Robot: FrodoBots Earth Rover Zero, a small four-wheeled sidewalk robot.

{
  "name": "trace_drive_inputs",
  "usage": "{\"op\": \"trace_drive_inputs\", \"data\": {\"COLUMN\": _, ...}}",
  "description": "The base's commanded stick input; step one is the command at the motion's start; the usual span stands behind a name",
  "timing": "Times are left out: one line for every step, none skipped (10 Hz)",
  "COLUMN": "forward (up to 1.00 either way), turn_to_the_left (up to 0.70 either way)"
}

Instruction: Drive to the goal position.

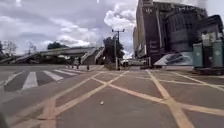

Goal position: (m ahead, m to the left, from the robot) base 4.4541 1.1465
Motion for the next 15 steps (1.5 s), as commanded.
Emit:
{"op": "trace_drive_inputs", "data": {"forward": 0.45, "turn_to_the_left": 0.0}}
{"op": "trace_drive_inputs", "data": {"forward": 0.45, "turn_to_the_left": 0.0}}
{"op": "trace_drive_inputs", "data": {"forward": 0.45, "turn_to_the_left": 0.0}}
{"op": "trace_drive_inputs", "data": {"forward": 0.45, "turn_to_the_left": 0.0}}
{"op": "trace_drive_inputs", "data": {"forward": 0.45, "turn_to_the_left": 0.0}}
{"op": "trace_drive_inputs", "data": {"forward": 0.45, "turn_to_the_left": 0.0}}
{"op": "trace_drive_inputs", "data": {"forward": 0.45, "turn_to_the_left": 0.0}}
{"op": "trace_drive_inputs", "data": {"forward": 0.45, "turn_to_the_left": 0.0}}
{"op": "trace_drive_inputs", "data": {"forward": 0.45, "turn_to_the_left": 0.0}}
{"op": "trace_drive_inputs", "data": {"forward": 0.45, "turn_to_the_left": 0.0}}
{"op": "trace_drive_inputs", "data": {"forward": 0.45, "turn_to_the_left": 0.0}}
{"op": "trace_drive_inputs", "data": {"forward": 0.45, "turn_to_the_left": 0.0}}
{"op": "trace_drive_inputs", "data": {"forward": 0.45, "turn_to_the_left": 0.11}}
{"op": "trace_drive_inputs", "data": {"forward": 0.45, "turn_to_the_left": 0.27}}
{"op": "trace_drive_inputs", "data": {"forward": 0.45, "turn_to_the_left": 0.27}}
